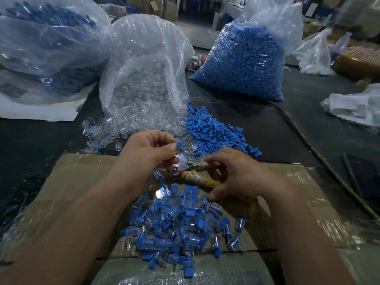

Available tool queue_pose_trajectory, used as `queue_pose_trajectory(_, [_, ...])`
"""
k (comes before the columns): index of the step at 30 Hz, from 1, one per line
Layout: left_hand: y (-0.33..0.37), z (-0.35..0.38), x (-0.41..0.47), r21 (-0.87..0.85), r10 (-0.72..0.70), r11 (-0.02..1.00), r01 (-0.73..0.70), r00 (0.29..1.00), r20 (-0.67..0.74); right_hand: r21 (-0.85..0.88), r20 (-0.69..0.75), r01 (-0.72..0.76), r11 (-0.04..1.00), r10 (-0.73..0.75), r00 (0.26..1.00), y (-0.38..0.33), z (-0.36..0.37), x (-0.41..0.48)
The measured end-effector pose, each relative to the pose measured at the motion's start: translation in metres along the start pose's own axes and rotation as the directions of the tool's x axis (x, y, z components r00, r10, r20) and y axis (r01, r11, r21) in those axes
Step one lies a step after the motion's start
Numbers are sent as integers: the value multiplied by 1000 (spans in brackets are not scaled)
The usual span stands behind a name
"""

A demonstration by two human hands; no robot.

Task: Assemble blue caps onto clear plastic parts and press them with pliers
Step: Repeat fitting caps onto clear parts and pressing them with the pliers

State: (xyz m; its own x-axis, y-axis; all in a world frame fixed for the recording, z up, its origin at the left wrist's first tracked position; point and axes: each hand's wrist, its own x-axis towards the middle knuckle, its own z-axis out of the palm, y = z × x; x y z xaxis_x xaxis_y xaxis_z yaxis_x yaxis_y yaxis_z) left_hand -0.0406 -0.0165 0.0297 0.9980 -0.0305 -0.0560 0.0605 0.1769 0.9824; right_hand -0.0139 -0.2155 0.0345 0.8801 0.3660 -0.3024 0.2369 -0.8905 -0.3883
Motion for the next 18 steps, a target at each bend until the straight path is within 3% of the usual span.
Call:
queue_pose_trajectory(10, [-3,-2,4,-32,48,998,-49,998,-41,-210,-209,7,978,-52,977,-11,10,8])
queue_pose_trajectory(15, [-3,-4,5,-15,109,994,-111,988,-109,-187,-324,-15,982,-47,945,-6,10,8])
queue_pose_trajectory(18, [-3,-6,6,9,134,991,-134,981,-139,-73,-430,7,997,-38,902,-4,6,5])
